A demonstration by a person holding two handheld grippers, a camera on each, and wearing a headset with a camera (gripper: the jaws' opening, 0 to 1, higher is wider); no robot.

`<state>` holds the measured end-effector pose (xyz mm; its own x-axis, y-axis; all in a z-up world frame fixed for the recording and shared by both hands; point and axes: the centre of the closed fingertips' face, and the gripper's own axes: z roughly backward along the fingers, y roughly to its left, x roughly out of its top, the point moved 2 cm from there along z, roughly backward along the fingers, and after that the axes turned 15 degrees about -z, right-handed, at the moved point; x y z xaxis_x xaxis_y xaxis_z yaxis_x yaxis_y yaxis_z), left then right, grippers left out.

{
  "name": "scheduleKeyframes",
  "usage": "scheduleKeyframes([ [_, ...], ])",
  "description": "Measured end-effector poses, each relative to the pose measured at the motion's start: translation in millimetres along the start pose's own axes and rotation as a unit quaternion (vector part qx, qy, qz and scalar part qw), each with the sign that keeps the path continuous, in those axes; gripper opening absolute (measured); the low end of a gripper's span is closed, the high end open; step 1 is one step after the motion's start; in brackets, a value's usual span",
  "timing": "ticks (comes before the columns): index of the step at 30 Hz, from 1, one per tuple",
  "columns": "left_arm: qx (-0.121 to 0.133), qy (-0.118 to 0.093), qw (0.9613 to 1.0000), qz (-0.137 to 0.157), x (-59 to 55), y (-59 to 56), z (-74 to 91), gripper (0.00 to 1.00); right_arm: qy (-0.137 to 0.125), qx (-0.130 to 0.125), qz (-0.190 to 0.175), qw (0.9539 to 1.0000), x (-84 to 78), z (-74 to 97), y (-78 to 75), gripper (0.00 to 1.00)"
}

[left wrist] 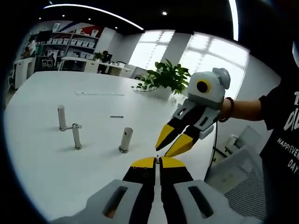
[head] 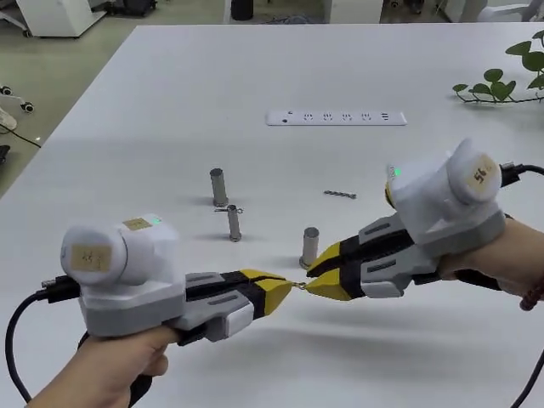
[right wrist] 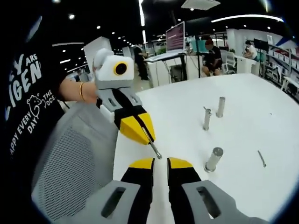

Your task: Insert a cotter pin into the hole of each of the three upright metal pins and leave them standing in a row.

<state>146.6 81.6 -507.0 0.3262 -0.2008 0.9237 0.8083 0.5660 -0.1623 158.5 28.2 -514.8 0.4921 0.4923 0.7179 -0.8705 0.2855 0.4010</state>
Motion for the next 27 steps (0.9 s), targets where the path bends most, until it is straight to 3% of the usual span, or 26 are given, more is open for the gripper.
scheduleKeyframes([
  [3, -0.012, -0.002, 0.9999, -0.010, 0.1, -1.0, 1.6, 0.00, -0.004, 0.007, -0.024, 0.9997, -3.5, 1.3, 0.4, 0.06],
  [7, -0.029, -0.012, 0.9993, -0.020, 3.1, -6.0, 4.1, 0.00, -0.016, 0.039, -0.062, 0.9972, -4.6, 2.2, 8.9, 0.08],
  [12, -0.056, -0.017, 0.9975, -0.039, 3.9, -13.0, 5.6, 0.00, -0.010, 0.060, -0.062, 0.9962, -9.0, 2.8, 15.8, 0.09],
  [16, -0.078, -0.019, 0.9954, -0.052, 3.3, -21.0, 6.5, 0.00, -0.008, 0.091, -0.081, 0.9926, -13.1, 3.4, 25.2, 0.10],
  [27, -0.119, -0.025, 0.9906, -0.062, 2.7, -35.2, 5.7, 0.00, 0.006, 0.135, -0.088, 0.9869, -21.4, 2.1, 40.7, 0.10],
])
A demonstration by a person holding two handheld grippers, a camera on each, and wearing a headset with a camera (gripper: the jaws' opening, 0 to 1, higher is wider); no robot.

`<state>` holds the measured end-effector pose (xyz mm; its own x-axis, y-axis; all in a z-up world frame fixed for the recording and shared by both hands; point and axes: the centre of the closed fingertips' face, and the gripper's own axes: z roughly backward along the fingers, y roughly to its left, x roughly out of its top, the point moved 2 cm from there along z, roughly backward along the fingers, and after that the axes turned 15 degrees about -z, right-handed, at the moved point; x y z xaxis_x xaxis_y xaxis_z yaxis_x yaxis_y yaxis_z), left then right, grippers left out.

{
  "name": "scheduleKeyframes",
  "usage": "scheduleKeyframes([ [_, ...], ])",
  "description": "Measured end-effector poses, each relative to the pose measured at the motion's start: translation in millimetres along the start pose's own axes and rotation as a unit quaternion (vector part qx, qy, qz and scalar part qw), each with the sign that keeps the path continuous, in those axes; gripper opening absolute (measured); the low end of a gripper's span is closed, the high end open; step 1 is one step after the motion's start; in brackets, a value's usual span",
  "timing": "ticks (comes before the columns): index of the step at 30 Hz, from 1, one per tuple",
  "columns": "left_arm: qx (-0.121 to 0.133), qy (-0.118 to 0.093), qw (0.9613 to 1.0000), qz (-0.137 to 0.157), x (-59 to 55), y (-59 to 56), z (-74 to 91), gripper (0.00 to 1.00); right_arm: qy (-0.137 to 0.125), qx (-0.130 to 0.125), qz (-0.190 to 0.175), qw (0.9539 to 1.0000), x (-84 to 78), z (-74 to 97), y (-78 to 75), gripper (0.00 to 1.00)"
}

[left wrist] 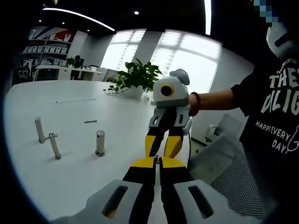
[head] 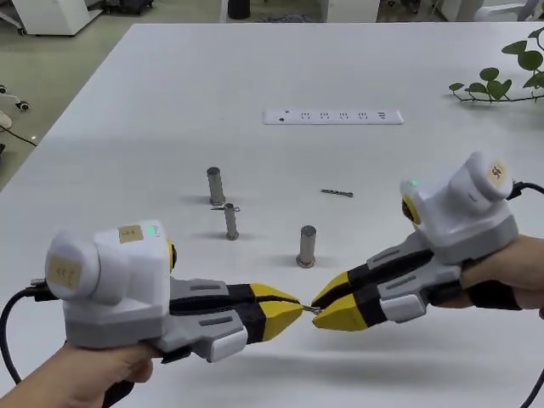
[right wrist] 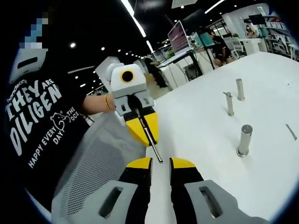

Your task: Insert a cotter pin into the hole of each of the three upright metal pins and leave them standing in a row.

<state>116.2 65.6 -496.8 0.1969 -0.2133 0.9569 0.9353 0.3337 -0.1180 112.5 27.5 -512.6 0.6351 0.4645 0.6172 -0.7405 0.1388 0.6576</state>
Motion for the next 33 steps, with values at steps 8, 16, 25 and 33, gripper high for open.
scheduleKeyframes([
  [8, -0.017, 0.001, 0.9998, -0.006, -0.8, -7.1, -2.4, 0.00, 0.006, 0.020, 0.002, 0.9998, -2.6, -2.8, 6.5, 0.03],
  [16, -0.027, 0.002, 0.9996, -0.002, -2.0, -10.8, -2.8, 0.00, 0.016, 0.025, 0.020, 0.9993, -6.0, -0.6, 9.0, 0.00],
  [25, -0.001, 0.015, 0.9994, -0.030, -6.5, -5.3, -5.7, 0.02, 0.040, -0.009, 0.081, 0.9959, -6.0, 0.3, 2.8, 0.00],
  [33, 0.022, 0.038, 0.9978, -0.049, -13.8, 0.4, -9.1, 0.06, 0.064, -0.040, 0.109, 0.9912, -7.5, -1.7, -5.6, 0.00],
])
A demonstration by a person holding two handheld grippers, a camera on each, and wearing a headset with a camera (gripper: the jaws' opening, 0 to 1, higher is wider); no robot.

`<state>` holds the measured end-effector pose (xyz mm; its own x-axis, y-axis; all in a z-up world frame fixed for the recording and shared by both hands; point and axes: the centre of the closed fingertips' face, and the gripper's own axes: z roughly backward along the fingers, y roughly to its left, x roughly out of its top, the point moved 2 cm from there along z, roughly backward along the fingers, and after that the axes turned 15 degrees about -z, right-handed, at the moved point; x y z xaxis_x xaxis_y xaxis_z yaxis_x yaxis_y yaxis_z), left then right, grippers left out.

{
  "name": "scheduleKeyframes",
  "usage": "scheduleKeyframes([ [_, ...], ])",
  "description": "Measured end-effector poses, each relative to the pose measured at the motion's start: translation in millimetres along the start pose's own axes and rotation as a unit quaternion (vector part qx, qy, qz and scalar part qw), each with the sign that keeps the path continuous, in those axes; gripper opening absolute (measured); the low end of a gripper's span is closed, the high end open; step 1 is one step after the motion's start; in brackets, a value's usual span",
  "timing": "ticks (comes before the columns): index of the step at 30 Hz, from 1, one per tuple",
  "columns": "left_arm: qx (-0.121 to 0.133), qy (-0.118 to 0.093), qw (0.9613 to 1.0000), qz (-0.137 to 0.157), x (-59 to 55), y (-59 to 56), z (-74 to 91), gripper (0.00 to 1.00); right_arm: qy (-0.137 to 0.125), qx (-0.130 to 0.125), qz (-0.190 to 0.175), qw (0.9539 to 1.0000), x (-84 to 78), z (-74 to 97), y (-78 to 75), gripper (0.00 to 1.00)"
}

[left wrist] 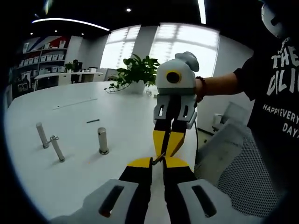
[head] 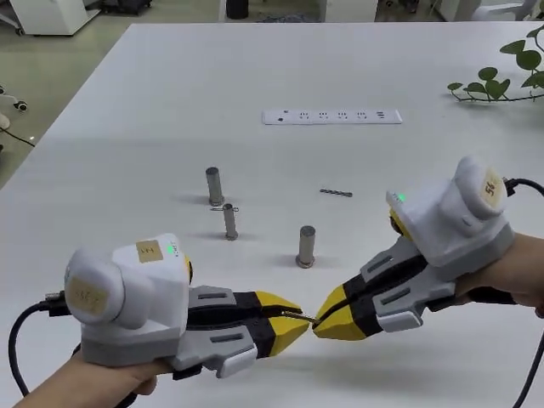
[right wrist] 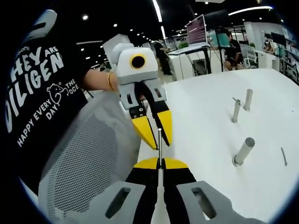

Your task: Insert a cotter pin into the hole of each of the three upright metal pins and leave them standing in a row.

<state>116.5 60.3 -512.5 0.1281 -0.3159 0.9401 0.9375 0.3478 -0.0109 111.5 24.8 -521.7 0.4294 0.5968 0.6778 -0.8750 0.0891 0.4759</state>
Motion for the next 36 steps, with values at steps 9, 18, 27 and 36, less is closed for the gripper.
scheduleKeyframes([
  [9, 0.030, 0.013, 0.9995, -0.001, -4.0, 9.8, -1.7, 0.15, 0.024, -0.061, 0.017, 0.9977, -3.6, 9.5, -21.2, 0.00],
  [18, 0.070, 0.024, 0.9972, -0.001, -9.2, 24.8, -1.5, 0.17, 0.043, -0.114, 0.044, 0.9915, -4.9, 22.8, -48.6, 0.00],
  [27, 0.119, 0.028, 0.9925, -0.004, -9.5, 42.9, -5.7, 0.21, 0.057, -0.137, 0.054, 0.9874, -4.1, 29.1, -67.7, 0.00],
  [36, 0.146, 0.037, 0.9886, -0.007, -11.9, 54.2, -16.8, 0.21, 0.065, -0.152, 0.064, 0.9841, -0.3, 37.8, -82.8, 0.00],
])
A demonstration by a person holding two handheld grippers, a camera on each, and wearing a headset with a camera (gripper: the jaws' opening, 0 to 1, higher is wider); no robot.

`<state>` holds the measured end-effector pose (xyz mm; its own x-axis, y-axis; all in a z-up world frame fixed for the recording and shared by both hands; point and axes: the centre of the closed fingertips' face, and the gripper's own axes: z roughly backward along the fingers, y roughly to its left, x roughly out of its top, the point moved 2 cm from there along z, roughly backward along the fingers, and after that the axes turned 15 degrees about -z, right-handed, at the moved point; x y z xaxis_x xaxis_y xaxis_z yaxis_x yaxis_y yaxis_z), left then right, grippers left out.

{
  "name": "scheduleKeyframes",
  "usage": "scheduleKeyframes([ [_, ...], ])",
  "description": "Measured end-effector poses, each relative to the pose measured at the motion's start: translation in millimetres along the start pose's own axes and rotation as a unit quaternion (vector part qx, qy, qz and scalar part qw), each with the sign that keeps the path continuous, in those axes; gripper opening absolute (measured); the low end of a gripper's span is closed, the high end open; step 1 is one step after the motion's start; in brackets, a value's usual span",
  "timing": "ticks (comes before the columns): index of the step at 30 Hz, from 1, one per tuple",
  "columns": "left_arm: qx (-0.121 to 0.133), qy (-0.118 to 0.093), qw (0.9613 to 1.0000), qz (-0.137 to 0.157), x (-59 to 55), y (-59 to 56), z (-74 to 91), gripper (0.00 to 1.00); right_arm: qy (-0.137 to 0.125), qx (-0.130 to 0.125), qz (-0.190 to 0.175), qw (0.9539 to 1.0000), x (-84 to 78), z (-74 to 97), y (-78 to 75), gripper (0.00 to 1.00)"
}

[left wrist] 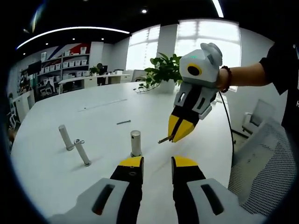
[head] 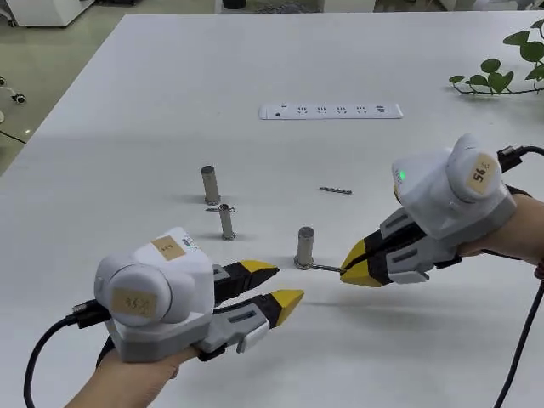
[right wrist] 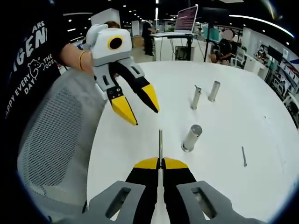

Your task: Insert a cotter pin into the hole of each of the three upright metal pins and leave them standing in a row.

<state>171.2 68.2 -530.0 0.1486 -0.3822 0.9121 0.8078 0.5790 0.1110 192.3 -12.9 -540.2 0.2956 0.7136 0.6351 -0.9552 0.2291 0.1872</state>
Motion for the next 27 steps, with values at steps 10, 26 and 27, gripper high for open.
scheduleKeyframes([
  [10, 0.050, 0.006, 0.9987, 0.012, -0.8, 8.2, -13.1, 0.21, 0.006, -0.027, 0.009, 0.9996, 0.4, 4.1, -21.3, 0.00],
  [26, 0.088, 0.029, 0.9955, 0.021, -13.8, 23.2, -44.7, 0.22, 0.026, -0.051, 0.034, 0.9978, -2.6, -0.6, -44.1, 0.00],
  [27, 0.088, 0.032, 0.9953, 0.022, -15.3, 24.1, -47.8, 0.22, 0.025, -0.052, 0.036, 0.9977, -2.0, -1.1, -45.6, 0.00],
])
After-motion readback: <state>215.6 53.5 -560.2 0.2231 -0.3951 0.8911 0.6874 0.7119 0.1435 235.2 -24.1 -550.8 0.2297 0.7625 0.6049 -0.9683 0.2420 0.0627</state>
